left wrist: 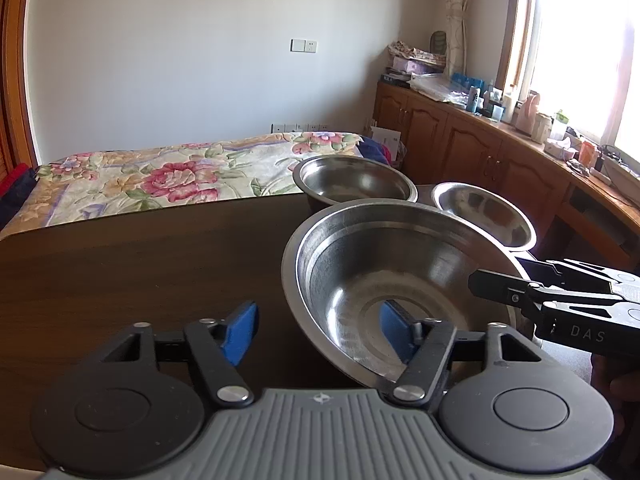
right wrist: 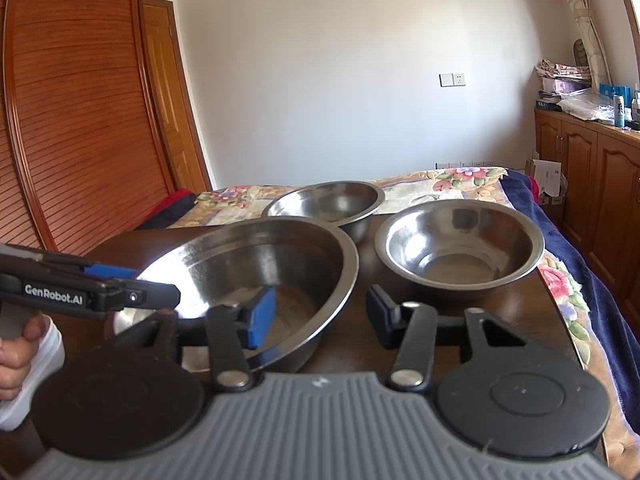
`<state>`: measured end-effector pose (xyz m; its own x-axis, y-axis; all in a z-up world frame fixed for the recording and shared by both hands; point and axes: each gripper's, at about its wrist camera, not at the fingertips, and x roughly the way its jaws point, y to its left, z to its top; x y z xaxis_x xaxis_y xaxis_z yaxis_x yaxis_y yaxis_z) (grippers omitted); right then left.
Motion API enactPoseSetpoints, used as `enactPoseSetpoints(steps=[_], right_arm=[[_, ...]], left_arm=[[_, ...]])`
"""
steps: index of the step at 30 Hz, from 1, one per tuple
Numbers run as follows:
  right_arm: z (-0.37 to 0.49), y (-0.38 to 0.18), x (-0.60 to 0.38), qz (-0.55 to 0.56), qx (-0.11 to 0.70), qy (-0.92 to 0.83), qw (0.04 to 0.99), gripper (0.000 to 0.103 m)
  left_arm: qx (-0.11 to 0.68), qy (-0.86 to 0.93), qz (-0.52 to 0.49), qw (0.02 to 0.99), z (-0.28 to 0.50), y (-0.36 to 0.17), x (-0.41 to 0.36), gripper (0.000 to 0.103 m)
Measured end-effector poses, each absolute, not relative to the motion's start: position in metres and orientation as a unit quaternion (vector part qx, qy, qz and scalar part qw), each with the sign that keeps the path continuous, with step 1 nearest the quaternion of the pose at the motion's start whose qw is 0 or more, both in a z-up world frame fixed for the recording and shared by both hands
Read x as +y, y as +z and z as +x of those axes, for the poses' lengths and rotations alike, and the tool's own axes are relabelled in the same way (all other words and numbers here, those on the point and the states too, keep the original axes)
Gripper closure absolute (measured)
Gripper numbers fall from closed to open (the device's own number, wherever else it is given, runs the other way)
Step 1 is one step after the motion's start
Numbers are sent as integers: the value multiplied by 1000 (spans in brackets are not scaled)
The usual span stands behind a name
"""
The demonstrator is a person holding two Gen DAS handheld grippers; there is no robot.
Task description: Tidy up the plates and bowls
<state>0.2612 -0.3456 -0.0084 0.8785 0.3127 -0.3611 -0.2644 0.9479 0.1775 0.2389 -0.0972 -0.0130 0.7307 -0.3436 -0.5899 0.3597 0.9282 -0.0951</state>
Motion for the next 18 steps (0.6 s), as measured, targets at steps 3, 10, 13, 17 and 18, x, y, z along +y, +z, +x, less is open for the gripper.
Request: enactPoseSetpoints(steps=[3, 10, 13, 17, 18], right_arm=[[262, -9, -345, 61, 198, 151, 967, 58], [262, -8, -344, 61, 195, 154, 967, 68], [262, -8, -344, 61, 195, 151, 967, 69], [262, -9, -346, 64, 195, 149, 967, 70], [262, -9, -346, 63, 194, 148, 968, 71]], left_arm=[[318, -192, 13, 928, 239, -13, -98, 42], [328, -203, 15, 923, 241, -16, -101, 59], [329, -204, 16, 922, 239, -15, -103, 62], [330, -206, 20, 921, 238, -15, -104, 62], [330, -206, 20, 921, 238, -14, -104, 62]])
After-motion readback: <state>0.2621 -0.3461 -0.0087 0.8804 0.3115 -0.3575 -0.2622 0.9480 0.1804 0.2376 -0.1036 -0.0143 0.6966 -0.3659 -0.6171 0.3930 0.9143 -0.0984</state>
